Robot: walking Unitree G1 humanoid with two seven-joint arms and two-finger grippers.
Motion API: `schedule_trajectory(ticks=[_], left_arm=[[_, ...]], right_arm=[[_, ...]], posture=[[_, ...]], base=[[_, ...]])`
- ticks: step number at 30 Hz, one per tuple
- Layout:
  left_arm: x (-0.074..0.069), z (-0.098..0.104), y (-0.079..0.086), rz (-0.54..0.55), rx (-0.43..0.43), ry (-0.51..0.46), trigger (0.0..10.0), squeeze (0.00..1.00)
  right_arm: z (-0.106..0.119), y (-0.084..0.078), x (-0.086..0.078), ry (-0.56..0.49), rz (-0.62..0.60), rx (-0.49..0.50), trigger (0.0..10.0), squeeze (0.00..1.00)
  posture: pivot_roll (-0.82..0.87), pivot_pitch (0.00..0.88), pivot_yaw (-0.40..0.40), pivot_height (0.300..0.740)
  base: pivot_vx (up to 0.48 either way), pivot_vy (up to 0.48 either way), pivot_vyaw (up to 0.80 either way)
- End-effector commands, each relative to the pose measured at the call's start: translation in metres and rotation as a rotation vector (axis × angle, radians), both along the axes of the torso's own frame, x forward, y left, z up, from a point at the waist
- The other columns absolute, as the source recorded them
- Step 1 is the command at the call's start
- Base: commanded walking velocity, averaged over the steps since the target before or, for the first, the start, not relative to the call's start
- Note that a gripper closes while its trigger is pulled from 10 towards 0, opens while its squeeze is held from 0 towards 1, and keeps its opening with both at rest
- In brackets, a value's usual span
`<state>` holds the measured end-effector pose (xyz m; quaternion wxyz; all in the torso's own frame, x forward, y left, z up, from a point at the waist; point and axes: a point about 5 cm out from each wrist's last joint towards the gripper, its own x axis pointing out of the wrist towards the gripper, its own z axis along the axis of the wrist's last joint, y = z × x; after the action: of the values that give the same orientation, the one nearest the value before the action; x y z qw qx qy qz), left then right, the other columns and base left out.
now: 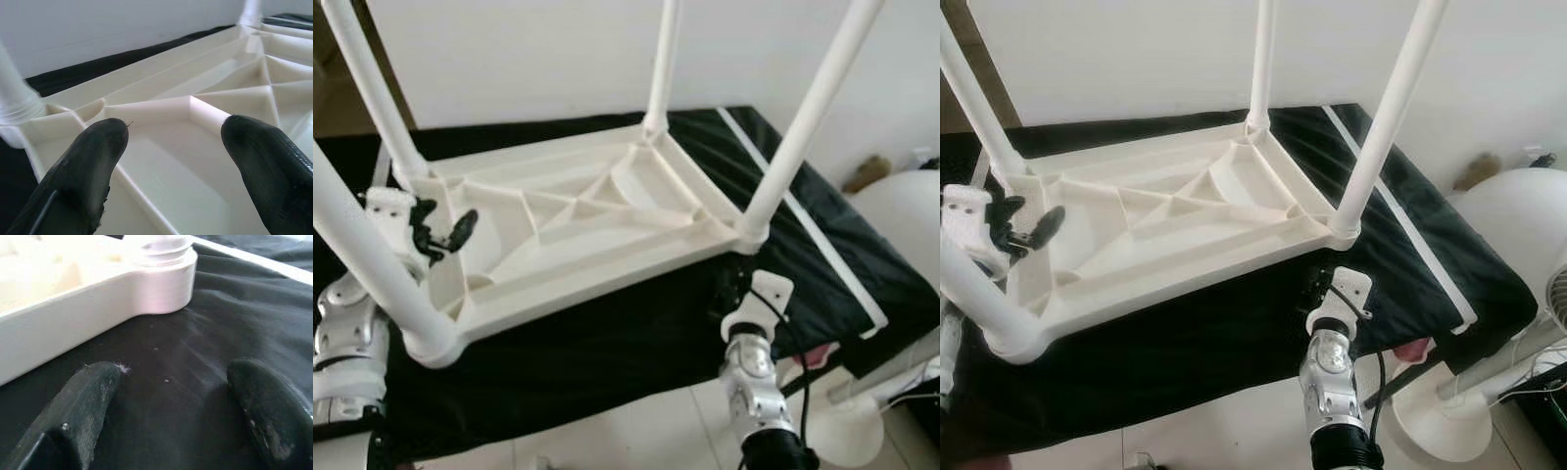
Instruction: Building children table
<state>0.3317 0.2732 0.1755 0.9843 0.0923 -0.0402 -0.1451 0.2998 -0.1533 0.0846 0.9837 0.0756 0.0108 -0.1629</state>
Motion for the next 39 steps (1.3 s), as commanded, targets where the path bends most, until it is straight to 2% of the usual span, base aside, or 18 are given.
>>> schedule_trajectory(ticks=[1, 5, 9, 12, 17, 20, 25, 31, 32, 33, 35, 36, 39], left_arm=[[-0.002, -0.007, -0.013, -0.069, 0.010, 0.032, 10.0, 0.00], [-0.008, -0.011, -0.022, -0.131, 0.021, 0.048, 10.0, 0.00], [-0.028, -0.026, -0.037, -0.285, 0.065, 0.119, 10.0, 0.00], [-0.044, -0.032, -0.043, -0.384, 0.058, 0.179, 10.0, 0.00], [-0.054, -0.035, -0.048, -0.443, 0.063, 0.219, 10.0, 0.00], [-0.064, -0.037, -0.058, -0.509, 0.074, 0.233, 10.0, 0.00], [-0.075, -0.039, -0.069, -0.570, 0.076, 0.251, 10.0, 0.00], [-0.079, -0.039, -0.084, -0.574, 0.016, 0.267, 10.0, 0.00], [-0.078, -0.043, -0.084, -0.566, 0.030, 0.326, 10.0, 0.00], [-0.078, -0.043, -0.084, -0.566, 0.030, 0.326, 10.0, 0.00], [-0.069, -0.046, -0.071, -0.453, 0.059, 0.366, 10.0, 0.00], [-0.069, -0.046, -0.071, -0.453, 0.059, 0.366, 10.0, 0.00], [-0.062, -0.043, -0.050, -0.363, 0.080, 0.381, 10.0, 0.00]], right_arm=[[-0.007, 0.001, 0.003, 0.051, 0.039, 0.022, 10.0, 0.00], [-0.004, 0.000, 0.010, 0.057, 0.088, 0.008, 10.0, 0.00], [0.007, -0.008, 0.024, 0.043, 0.123, -0.039, 10.0, 0.00], [0.016, -0.017, 0.034, 0.037, 0.175, -0.102, 10.0, 0.00], [0.018, -0.022, 0.038, 0.046, 0.199, -0.114, 10.0, 0.00], [0.021, -0.024, 0.042, 0.043, 0.216, -0.123, 10.0, 0.00], [0.026, -0.033, 0.049, 0.030, 0.183, -0.104, 10.0, 0.00], [0.032, -0.044, 0.052, 0.004, 0.149, -0.105, 10.0, 0.00], [0.033, -0.047, 0.052, 0.000, 0.146, -0.112, 10.0, 0.00], [0.033, -0.047, 0.052, 0.000, 0.146, -0.112, 10.0, 0.00], [0.032, -0.054, 0.049, 0.004, 0.135, -0.121, 10.0, 0.00], [0.032, -0.054, 0.049, 0.004, 0.135, -0.121, 10.0, 0.00], [0.026, -0.060, 0.045, 0.024, 0.118, -0.127, 10.0, 0.00]], posture=[[0.08, 0.061, -0.004, 0.740], [0.08, 0.053, -0.006, 0.740], [0.08, 0.045, -0.014, 0.740], [0.09, 0.042, -0.023, 0.740], [0.09, 0.040, -0.024, 0.740], [0.09, 0.036, -0.029, 0.740], [0.08, 0.034, -0.026, 0.740], [0.08, 0.036, -0.023, 0.740], [0.07, 0.035, -0.024, 0.740], [0.07, 0.035, -0.024, 0.740], [0.07, 0.035, -0.028, 0.740], [0.07, 0.035, -0.028, 0.740], [0.06, 0.037, -0.029, 0.740]], base=[[0.000, 0.000, 0.00], [0.000, 0.000, 0.00], [0.000, 0.000, 0.00], [0.000, 0.000, 0.00], [0.000, 0.000, 0.00], [0.000, 0.000, 0.00], [0.000, 0.000, 0.00], [0.000, 0.000, 0.00], [0.000, 0.000, 0.00], [0.000, 0.000, 0.00], [0.000, 0.000, 0.00], [0.000, 0.000, 0.00], [0.000, 0.000, 0.00]])
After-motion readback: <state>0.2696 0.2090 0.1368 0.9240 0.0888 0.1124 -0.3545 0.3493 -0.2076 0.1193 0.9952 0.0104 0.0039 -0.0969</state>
